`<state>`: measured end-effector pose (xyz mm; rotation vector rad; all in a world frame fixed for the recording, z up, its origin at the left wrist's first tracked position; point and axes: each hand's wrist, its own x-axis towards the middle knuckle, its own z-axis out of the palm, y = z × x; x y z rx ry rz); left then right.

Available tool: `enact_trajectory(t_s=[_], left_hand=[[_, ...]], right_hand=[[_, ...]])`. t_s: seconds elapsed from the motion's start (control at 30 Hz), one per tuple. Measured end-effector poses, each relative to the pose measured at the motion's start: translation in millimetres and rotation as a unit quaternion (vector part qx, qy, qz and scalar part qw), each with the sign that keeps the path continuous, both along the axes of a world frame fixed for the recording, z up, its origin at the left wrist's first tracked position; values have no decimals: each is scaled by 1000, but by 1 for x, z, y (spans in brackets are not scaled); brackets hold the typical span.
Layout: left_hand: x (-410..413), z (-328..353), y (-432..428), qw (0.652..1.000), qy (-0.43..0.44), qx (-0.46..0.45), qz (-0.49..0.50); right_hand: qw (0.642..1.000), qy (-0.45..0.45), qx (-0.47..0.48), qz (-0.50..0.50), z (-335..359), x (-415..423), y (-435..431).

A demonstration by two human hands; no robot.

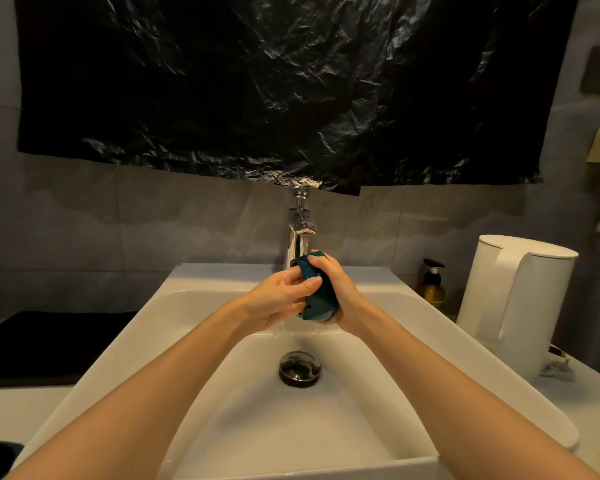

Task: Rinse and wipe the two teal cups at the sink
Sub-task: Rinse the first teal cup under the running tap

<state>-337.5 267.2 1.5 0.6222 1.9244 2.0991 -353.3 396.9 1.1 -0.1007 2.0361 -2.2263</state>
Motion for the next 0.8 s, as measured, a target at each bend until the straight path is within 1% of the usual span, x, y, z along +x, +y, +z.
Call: enact_trajectory(t_s=[0.23,0.37,0.53,0.67,0.8], left_hand=[[-6,-9,-9,998,14,-58,-2],[-8,-13,-12,997,33,-73,3],[-5,-10,-14,996,40,-82,-3],[-6,-11,-15,995,47,-84,-10],[-5,-10,-15,994,49,-100,-9]], right_hand=[[996,-85,6,32,-1,-2,2],[998,-49,21,36,-3,-3,-2],[997,-68,-28,36,-5,-4,-2],[999,-23,-5,27,-6,-3,-6],[997,-64,-45,18,-6,-3,-8]])
